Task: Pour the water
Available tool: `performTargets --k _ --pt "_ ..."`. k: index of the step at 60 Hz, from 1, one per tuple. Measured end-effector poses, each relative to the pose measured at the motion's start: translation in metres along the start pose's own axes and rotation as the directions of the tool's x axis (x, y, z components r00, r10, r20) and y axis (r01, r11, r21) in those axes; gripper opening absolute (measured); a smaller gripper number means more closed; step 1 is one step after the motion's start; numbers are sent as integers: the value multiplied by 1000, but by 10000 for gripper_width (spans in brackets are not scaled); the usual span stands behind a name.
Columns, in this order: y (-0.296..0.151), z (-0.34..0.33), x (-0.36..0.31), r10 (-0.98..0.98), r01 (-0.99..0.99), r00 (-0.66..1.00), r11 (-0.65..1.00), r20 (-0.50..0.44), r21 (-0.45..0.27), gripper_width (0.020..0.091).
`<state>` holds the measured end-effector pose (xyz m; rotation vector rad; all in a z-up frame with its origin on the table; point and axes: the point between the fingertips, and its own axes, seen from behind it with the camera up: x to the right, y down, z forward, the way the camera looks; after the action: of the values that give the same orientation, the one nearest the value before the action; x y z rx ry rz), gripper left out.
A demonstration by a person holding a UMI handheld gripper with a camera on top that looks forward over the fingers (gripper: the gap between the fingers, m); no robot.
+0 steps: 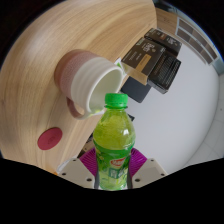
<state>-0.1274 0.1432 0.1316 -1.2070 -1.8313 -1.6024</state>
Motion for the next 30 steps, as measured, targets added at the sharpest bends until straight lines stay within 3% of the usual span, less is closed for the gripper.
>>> performTargets --k 6,11,20,25,30 --pt "-1 -10 -5 162 -163 986 986 39 28 372" --pt "3 -29 -3 438 -441 896 897 72 36 374" --pt "16 -50 11 848 -865 501 494 176 82 389" --pt "24 -49 15 931 -965 262 244 254 102 390" --pt "28 -47 9 953 -997 41 19 301 75 389"
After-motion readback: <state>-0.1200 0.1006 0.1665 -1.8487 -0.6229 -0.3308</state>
